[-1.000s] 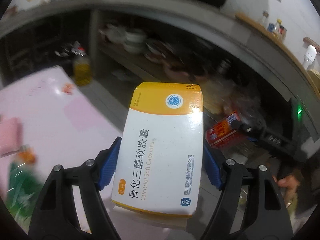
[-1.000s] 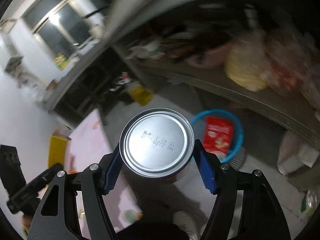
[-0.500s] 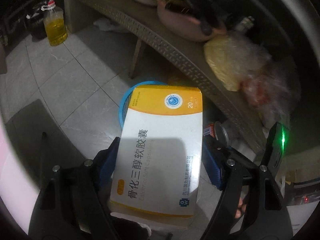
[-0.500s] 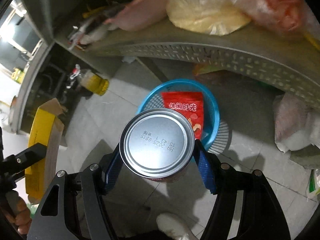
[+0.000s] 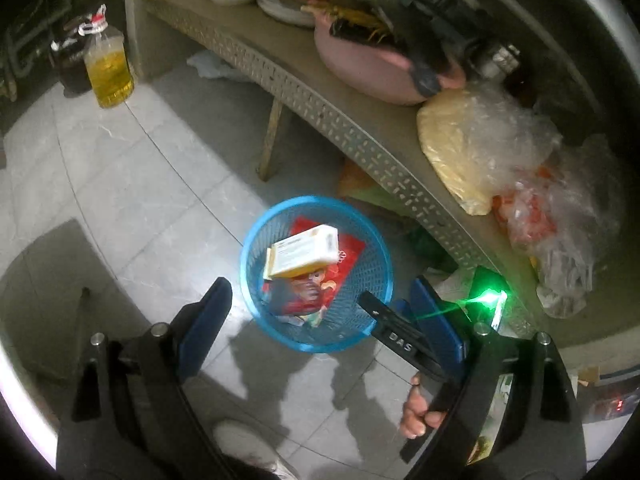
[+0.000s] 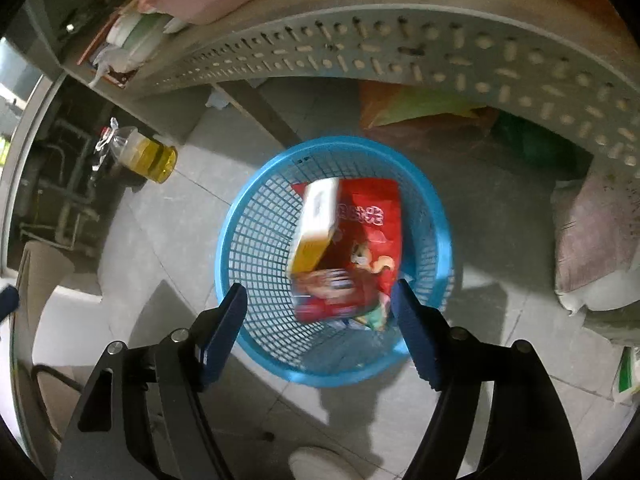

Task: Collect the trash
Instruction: 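Carry box and can over the blue wastebasket and open both tools, then move both tools back to the table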

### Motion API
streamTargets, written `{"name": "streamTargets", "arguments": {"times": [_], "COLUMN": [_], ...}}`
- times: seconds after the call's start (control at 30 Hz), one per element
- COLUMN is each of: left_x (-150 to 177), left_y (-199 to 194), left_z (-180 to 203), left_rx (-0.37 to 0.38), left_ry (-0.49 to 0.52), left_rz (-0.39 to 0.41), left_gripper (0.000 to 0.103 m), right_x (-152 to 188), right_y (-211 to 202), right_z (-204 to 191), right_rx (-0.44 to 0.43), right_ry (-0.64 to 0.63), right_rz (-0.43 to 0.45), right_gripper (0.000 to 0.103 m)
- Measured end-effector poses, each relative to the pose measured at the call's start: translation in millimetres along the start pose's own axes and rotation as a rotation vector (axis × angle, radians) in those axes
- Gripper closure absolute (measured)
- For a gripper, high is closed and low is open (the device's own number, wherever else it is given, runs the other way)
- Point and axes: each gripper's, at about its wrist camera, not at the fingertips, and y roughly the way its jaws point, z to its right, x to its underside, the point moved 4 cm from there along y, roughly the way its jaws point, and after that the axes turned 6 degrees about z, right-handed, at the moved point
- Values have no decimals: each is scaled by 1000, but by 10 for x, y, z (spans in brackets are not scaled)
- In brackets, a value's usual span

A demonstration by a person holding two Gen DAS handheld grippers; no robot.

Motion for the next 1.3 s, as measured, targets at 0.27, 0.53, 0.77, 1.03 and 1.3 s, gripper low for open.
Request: {"name": "streamTargets", "arguments": {"times": [0.27, 0.53, 0.77, 1.03, 1.3], "left_x": [134, 587, 1264, 2115, 2942], "left_y": [-796, -1843, -2589, -3360, -3767], "left_z": [-5, -17, -195, -681, -1256], "left_rx": [-2, 2, -13, -48, -225], "left_ry": [8, 16, 21, -98, -209], "left_rz": [111, 256, 328, 460, 496], "left_gripper": [17, 17, 16, 14, 14], "right_x": [258, 712, 936, 1211, 1667], "right_y": [-771, -1676, -2460, -2908, -2849], "right_z": [31, -290, -770, -1330, -2215], "right_rx": [13, -52, -205, -386, -531], "right_ry": [-95, -241, -346, -422, -501], "right_rz": [80, 122, 182, 131, -69], "right_gripper": [30, 27, 22, 21, 21]}}
